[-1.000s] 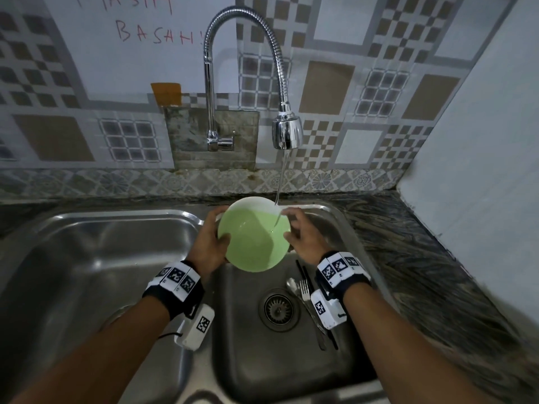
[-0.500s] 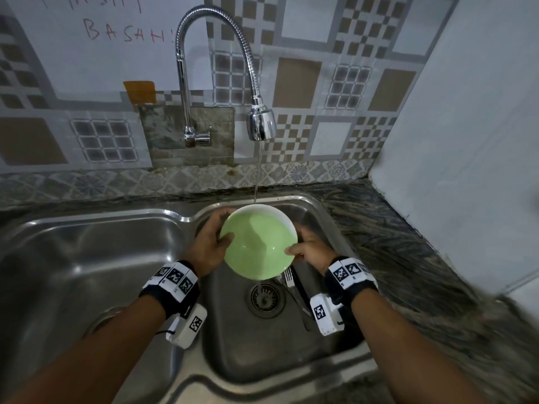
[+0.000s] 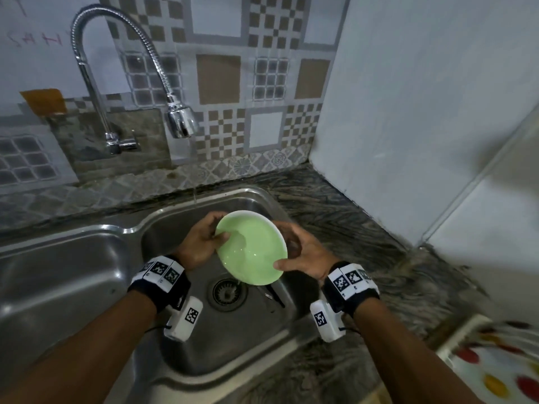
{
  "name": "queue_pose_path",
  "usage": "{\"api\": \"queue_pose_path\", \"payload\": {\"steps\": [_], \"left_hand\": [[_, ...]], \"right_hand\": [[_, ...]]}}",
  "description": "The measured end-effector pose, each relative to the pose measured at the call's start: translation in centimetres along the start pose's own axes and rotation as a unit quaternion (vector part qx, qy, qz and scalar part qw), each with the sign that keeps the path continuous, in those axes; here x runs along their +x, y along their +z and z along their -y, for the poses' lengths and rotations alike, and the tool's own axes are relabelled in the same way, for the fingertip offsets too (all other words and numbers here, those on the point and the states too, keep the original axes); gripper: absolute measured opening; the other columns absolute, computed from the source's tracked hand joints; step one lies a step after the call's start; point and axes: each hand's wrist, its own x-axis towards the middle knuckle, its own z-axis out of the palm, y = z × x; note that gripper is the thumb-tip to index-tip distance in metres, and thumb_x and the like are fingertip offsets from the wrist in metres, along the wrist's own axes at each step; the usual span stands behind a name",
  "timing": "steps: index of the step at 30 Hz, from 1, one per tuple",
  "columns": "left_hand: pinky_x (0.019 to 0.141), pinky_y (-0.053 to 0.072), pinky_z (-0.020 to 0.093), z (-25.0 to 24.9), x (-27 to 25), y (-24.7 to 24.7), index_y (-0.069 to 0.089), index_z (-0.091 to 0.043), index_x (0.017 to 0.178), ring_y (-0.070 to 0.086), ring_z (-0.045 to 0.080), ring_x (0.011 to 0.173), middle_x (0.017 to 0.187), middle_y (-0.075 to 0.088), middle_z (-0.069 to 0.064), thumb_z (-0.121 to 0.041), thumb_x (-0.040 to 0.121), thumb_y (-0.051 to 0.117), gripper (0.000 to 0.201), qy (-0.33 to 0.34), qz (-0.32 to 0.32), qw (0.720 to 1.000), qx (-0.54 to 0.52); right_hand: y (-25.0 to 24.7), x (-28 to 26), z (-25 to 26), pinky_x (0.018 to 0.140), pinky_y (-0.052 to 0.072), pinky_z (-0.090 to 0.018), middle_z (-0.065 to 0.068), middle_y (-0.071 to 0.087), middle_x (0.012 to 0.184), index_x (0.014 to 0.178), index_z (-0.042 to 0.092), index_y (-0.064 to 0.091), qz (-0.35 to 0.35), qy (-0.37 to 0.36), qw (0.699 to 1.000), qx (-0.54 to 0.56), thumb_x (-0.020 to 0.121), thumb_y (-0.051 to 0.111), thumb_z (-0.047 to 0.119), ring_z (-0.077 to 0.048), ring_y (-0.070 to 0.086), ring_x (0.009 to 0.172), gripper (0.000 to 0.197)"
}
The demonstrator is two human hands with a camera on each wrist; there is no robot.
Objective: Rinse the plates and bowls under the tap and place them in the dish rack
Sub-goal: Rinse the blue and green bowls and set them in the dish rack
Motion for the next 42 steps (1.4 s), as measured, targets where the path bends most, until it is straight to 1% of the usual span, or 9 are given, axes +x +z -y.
{"api": "queue_pose_path", "payload": {"steps": [7, 13, 20, 25, 28, 30, 33, 36, 42], "left_hand": [[0.074, 0.05, 0.011, -3.5, 1.1, 5.7, 0.055, 0.001, 0.098, 0.065, -0.006, 0.079, 0.085, 0.071, -0.02, 0.021, 0.078, 0.059, 0.029, 0.064, 0.016, 0.998, 0.023], [0.086, 0.053, 0.021, -4.5, 1.0, 9.6, 0.054, -0.007, 0.084, 0.068, 0.003, 0.095, 0.089, 0.075, -0.011, 0.021, 0.078, 0.058, 0.029, 0.067, 0.017, 0.998, -0.011], [0.096, 0.045, 0.018, -7.3, -0.2, 17.2, 0.05, 0.0, 0.126, 0.058, -0.01, 0.104, 0.123, 0.06, 0.008, 0.016, 0.082, 0.059, 0.048, 0.08, 0.222, 0.966, 0.108], [0.054, 0.048, 0.013, -11.3, -3.0, 25.7, 0.057, -0.019, 0.125, 0.055, 0.005, 0.072, 0.108, 0.062, 0.008, 0.008, 0.091, 0.05, 0.045, -0.054, 0.367, 0.922, 0.114], [0.076, 0.052, 0.015, -12.9, -4.5, 29.2, 0.055, -0.028, 0.128, 0.061, 0.004, 0.104, 0.113, 0.067, -0.018, 0.017, 0.073, 0.066, 0.071, -0.066, 0.483, 0.865, 0.117], [0.08, 0.05, 0.026, -13.7, -5.9, 31.2, 0.055, -0.03, 0.13, 0.056, 0.013, 0.116, 0.127, 0.063, -0.01, 0.014, 0.068, 0.062, 0.077, -0.14, 0.553, 0.821, 0.006], [0.071, 0.054, 0.03, -15.3, -8.9, 35.3, 0.061, -0.024, 0.127, 0.06, 0.022, 0.097, 0.112, 0.065, -0.001, -0.02, 0.061, 0.077, 0.069, -0.274, 0.533, 0.793, -0.112], [0.074, 0.057, 0.033, -16.4, -12.8, 40.4, 0.066, -0.023, 0.116, 0.066, 0.02, 0.1, 0.11, 0.068, 0.005, -0.062, 0.069, 0.071, 0.061, -0.271, 0.485, 0.831, -0.027], [0.077, 0.058, 0.033, -15.0, -19.0, 49.0, 0.063, -0.011, 0.121, 0.068, 0.023, 0.099, 0.111, 0.071, 0.01, -0.034, 0.09, 0.062, 0.039, -0.339, 0.439, 0.831, -0.031]], "right_hand": [[-2.6, -5.2, 0.1, 0.104, 0.042, -0.034, 0.013, 0.051, 0.129, 0.129, 0.04, 0.045, -0.095, -0.058, 0.984, -0.141, 0.058, 0.082, 0.011, -0.006, 0.048, 0.12, 0.085], [-4.0, -9.3, -0.8, 0.082, 0.047, -0.014, 0.015, 0.043, 0.129, 0.132, 0.038, 0.043, -0.148, -0.104, 0.961, -0.207, 0.056, 0.081, 0.009, -0.003, 0.046, 0.115, 0.09], [-7.4, -18.1, -1.9, 0.087, 0.047, -0.029, -0.001, 0.048, 0.127, 0.136, 0.027, 0.045, -0.2, -0.109, 0.923, -0.311, 0.059, 0.085, 0.034, -0.016, 0.051, 0.114, 0.087], [-10.5, -27.8, -2.4, 0.073, 0.056, -0.036, -0.003, 0.045, 0.131, 0.138, 0.034, 0.037, -0.187, -0.048, 0.894, -0.405, 0.057, 0.085, 0.027, -0.018, 0.057, 0.098, 0.094], [-11.4, -34.1, -2.4, 0.069, 0.053, -0.032, -0.007, 0.047, 0.131, 0.138, 0.03, 0.039, -0.194, -0.019, 0.874, -0.445, 0.059, 0.085, 0.026, -0.012, 0.054, 0.089, 0.092], [-11.7, -38.1, -2.6, 0.071, 0.054, -0.034, -0.007, 0.047, 0.131, 0.138, 0.034, 0.037, -0.196, 0.005, 0.865, -0.462, 0.06, 0.084, 0.029, -0.017, 0.058, 0.091, 0.091], [-11.7, -43.3, -2.9, 0.073, 0.052, -0.029, -0.007, 0.049, 0.129, 0.137, 0.034, 0.04, -0.199, 0.033, 0.846, -0.494, 0.059, 0.085, 0.033, -0.022, 0.061, 0.094, 0.09], [-11.8, -47.6, -2.9, 0.075, 0.049, -0.03, -0.01, 0.048, 0.132, 0.138, 0.033, 0.042, -0.201, 0.074, 0.84, -0.498, 0.059, 0.087, 0.03, -0.021, 0.06, 0.095, 0.091], [-10.9, -54.2, -4.7, 0.077, 0.055, -0.039, -0.008, 0.046, 0.134, 0.139, 0.038, 0.034, -0.18, 0.141, 0.835, -0.501, 0.06, 0.085, 0.027, -0.027, 0.063, 0.092, 0.095]]}}
